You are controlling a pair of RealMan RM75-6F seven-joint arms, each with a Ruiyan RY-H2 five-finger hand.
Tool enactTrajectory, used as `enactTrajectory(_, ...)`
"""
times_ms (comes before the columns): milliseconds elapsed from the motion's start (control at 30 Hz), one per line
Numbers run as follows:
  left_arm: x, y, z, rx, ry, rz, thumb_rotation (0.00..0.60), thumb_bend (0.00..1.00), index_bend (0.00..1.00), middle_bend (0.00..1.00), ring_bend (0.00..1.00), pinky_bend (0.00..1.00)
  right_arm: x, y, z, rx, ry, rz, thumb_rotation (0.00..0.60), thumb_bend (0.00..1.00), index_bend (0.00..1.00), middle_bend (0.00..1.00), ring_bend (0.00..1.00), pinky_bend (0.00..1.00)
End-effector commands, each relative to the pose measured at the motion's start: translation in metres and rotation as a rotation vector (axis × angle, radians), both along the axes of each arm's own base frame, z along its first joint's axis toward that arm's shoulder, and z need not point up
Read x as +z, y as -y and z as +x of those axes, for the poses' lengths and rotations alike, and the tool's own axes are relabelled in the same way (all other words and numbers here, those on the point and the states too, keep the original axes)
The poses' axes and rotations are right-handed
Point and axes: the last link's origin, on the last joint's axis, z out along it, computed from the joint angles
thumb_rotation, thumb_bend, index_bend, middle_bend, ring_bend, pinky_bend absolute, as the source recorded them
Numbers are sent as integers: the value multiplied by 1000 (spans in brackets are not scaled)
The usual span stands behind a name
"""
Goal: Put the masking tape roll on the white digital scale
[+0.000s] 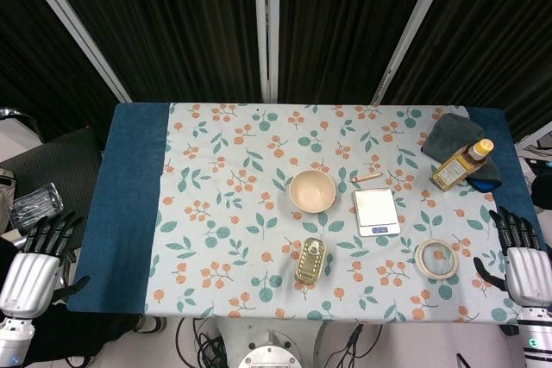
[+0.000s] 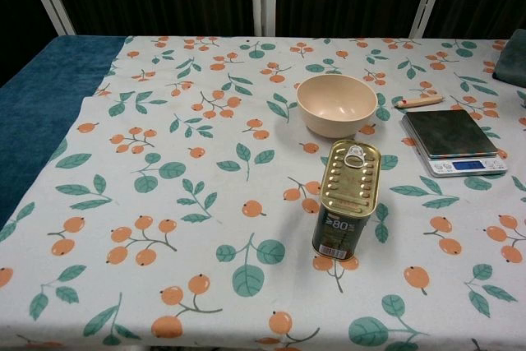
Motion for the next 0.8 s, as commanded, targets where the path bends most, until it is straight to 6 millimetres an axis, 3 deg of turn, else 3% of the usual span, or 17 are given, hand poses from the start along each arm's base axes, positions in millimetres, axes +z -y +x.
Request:
enactTrajectory(33,0,1,0,0,0,1,600,86,17,0,0,0,0,0,0,-1,-1,1,600,223,0,0,0,0)
enactTrajectory(233,-1,4,-1,3,0,-1,600,86,17,0,0,0,-1,-3,-2,-4,-9,18,600,224,0,0,0,0)
enactTrajectory(500,0,7,0,0,0,7,600,86,17,0,0,0,-1,-18,-8,-135,-93,243,600,136,0,0,0,0)
enactTrajectory(800,-5,2,4,-13,0,-4,600,86,17,0,0,0,-21,-14,6,-164,-161,351,600,71,0,0,0,0)
